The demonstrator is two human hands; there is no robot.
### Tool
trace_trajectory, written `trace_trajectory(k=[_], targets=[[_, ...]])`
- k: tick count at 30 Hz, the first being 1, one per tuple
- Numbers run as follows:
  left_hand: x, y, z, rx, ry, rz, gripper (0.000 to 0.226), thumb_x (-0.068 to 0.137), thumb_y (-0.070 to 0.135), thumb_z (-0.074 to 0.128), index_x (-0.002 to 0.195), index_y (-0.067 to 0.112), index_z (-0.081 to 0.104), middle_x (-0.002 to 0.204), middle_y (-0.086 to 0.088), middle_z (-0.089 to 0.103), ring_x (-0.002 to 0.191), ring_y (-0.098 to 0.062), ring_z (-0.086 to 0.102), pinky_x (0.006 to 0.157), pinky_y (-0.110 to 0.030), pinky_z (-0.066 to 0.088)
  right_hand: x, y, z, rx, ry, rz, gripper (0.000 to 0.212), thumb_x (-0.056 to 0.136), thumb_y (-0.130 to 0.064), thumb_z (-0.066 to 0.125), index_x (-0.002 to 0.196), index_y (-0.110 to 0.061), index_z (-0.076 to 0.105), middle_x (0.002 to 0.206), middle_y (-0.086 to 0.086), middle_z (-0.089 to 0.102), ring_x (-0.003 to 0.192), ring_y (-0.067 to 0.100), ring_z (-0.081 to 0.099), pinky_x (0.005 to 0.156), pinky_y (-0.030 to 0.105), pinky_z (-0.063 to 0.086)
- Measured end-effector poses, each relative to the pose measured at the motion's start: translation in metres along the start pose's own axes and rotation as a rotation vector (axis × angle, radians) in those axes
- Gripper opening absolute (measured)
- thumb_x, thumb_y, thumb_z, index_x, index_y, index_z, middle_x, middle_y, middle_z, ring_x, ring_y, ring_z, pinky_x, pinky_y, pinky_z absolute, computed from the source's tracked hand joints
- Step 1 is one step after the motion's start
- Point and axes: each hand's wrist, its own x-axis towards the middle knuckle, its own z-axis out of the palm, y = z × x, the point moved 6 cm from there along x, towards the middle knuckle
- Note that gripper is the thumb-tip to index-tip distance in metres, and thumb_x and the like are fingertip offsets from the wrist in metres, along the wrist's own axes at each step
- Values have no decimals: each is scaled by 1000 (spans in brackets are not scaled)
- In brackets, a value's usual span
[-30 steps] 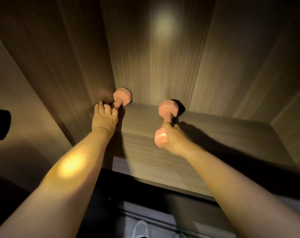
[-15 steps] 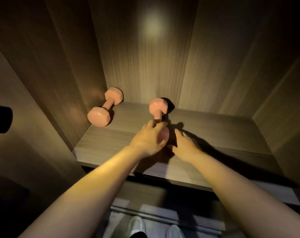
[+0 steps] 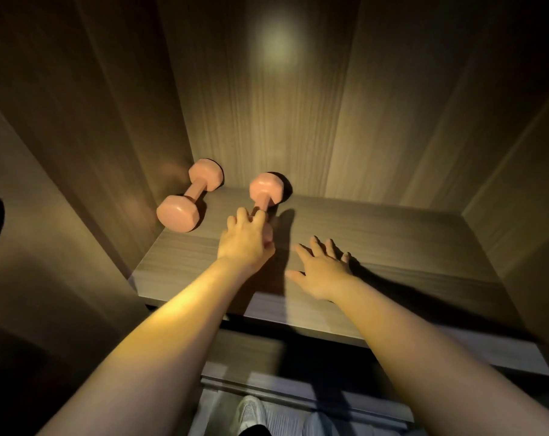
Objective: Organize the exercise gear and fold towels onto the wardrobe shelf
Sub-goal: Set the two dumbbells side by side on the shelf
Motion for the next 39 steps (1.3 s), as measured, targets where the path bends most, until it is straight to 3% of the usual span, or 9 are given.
trace_trajectory(k=[4,11,26,32,39], targets=[[8,-30,-13,136,-1,-43,54,88,38,60,133,17,39,123,-12,44,115,-34,47,104,-49,38,5,-4,0,-7,-61,-4,74,96,-63,34,154,-37,-5,161,5,-22,144,40,-24,111,69,-5],[19,-69,-25,370,-40,-34,58,92,45,53,139,19,31,125,-13,46,116,-32,48,110,-53,25,10,-4,1,-37,-118,-7,78,94,-67,33,152,-39,-11,159,5,-26,142,42,-26,107,73,-4],[36,-68,-18,261,-54,-81,68,93,41,58,147,18,23,132,-21,39,120,-40,42,108,-53,31,14,0,8,-37,-107,-8,76,94,-69,29,151,-41,-13,158,3,-29,141,40,-30,106,72,-9],[37,-69,-15,208,-84,-119,71,93,39,58,150,22,18,137,-19,34,125,-40,36,109,-66,22,15,7,18,-3,-87,-7,73,91,-74,20,146,-47,-21,154,-3,-38,137,34,-39,105,69,-20],[37,-69,-15,193,-67,-100,73,93,39,58,151,21,16,139,-19,32,128,-41,34,108,-64,24,16,9,21,15,-52,-25,73,90,-75,18,146,-48,-20,153,-4,-37,136,33,-41,103,67,-22]])
